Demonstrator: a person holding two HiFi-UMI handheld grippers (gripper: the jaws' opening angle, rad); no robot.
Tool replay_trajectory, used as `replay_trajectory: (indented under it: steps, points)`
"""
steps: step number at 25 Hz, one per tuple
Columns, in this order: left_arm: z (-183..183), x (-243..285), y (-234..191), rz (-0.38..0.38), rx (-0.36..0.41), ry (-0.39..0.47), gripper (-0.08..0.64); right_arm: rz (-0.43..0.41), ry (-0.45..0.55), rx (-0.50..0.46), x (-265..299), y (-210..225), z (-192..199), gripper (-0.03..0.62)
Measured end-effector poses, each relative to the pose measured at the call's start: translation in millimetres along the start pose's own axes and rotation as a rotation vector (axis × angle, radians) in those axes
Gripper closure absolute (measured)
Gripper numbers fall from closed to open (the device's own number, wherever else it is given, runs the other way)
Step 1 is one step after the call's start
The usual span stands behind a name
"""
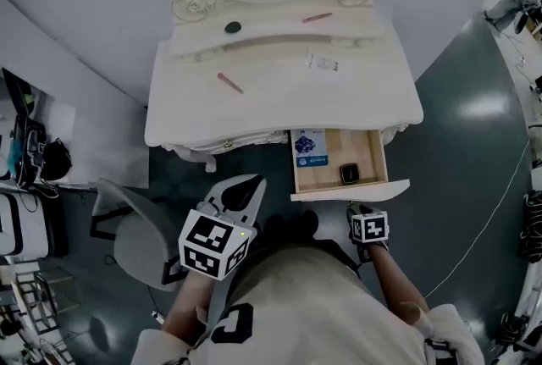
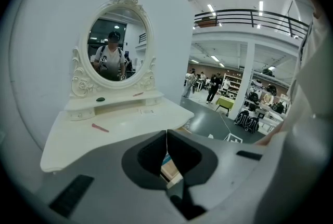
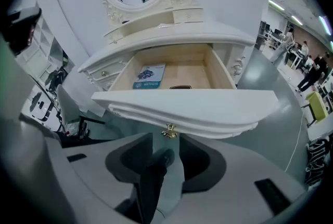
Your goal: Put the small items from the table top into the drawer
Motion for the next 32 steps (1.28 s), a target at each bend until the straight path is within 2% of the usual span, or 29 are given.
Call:
replay_trajectory:
  steps: [2, 6, 9, 12, 15, 18, 26, 32]
  points:
    - [-2, -1, 2, -0.015, -0.002, 0.008, 0.502, -0.043, -0.022, -0.025, -7, -4, -3, 0.44]
    - [-1, 3, 7, -0.047, -0.019, 0.018, 0.503, -0.111, -0.075, -0.134, -25, -10, -9, 0.44]
    - [0, 7, 11, -0.062, -0.03, 0.014, 0.503, -0.143, -0.094, -0.215, -41, -16, -17, 0.44]
    - [-2, 11, 16, -0.079, -0.034, 0.012, 0.503, -0.218, -0.083, -0.262, -52, -24, -32, 0.44]
    - [-2, 13, 19, -0.106, -0.041, 0.009, 0.502, -0.295, -0.026, -0.272, -64, -33, -53, 0.44]
    - [-3, 12, 21, -0.127, -0.051, 0.006, 0.502, -0.334, 0.061, -0.299, -78, -44, -77, 0.44]
    - [-5, 9, 15, -0.166, -0.058, 0.007, 0.503, -0.377, 0.232, -0.357, -90, -71, -134, 0.442]
    - [-5, 8, -5, -0.182, -0.07, 0.01, 0.502, -0.372, 0.256, -0.383, -85, -89, -156, 0.442]
Point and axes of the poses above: the fingertips, and each gripper's own axes: x forward along the fingers, y to its right, z out of its underside, the point moved 8 cm from there along -x, backward along the fingers, and after that the axes turned 2 degrees about x, right-handed, at the moved point
